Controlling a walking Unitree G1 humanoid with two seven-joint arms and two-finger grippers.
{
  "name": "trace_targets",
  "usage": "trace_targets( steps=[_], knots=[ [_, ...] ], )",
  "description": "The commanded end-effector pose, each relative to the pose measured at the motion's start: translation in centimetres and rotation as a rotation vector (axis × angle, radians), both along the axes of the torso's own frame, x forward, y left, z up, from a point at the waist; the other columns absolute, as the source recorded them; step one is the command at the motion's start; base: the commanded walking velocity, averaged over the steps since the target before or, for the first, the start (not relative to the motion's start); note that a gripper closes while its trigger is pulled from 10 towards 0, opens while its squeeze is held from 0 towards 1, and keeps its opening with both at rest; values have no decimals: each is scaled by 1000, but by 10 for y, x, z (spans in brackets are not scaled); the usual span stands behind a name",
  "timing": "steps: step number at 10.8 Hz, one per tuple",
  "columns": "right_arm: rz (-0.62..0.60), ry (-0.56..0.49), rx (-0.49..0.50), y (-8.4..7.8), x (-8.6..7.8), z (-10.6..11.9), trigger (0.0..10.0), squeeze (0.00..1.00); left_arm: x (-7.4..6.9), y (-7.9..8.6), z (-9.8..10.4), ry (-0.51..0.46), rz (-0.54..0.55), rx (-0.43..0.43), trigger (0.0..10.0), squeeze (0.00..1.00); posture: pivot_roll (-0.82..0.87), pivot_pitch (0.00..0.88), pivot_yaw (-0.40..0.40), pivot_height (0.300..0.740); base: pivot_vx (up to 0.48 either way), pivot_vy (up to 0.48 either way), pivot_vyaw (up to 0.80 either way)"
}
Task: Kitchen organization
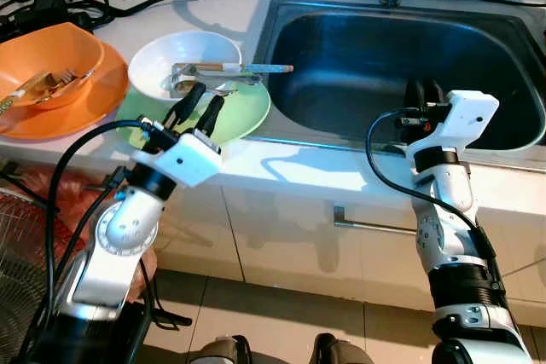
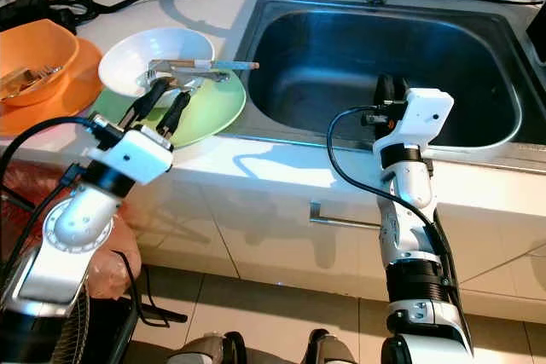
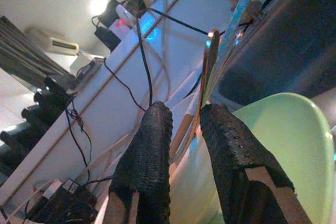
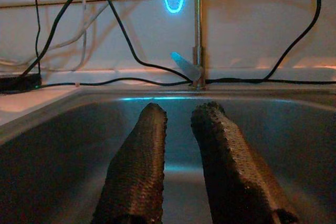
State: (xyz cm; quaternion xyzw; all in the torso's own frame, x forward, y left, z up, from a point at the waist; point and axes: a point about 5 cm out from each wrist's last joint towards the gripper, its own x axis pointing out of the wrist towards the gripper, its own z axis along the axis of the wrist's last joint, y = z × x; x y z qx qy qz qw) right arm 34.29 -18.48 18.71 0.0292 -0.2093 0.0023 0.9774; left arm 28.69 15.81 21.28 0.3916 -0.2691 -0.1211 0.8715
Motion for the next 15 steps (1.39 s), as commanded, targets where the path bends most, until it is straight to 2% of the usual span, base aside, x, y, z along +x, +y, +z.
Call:
trace_targets(
  steps=[1, 6, 12, 15],
  knots=[
    [6, 24, 3, 3, 1, -6, 10000, 0, 1, -1, 1, -8, -10, -1, 10000, 0, 82, 161, 46, 740, 0, 0, 0],
    [-3, 20, 5, 2, 0, -5, 10000, 0, 11, -14, -3, 26, -55, 7, 10000, 0, 70, 159, 50, 740, 0, 0, 0],
    [-4, 19, 7, 2, 0, -6, 10000, 0, 19, -22, 2, -6, -59, 17, 10000, 0, 67, 152, 54, 740, 0, 0, 0],
    [-6, 16, 8, 3, -1, -6, 10000, 0, 29, -26, -1, 3, -49, 39, 10000, 0, 54, 140, 61, 740, 0, 0, 0]
  ],
)
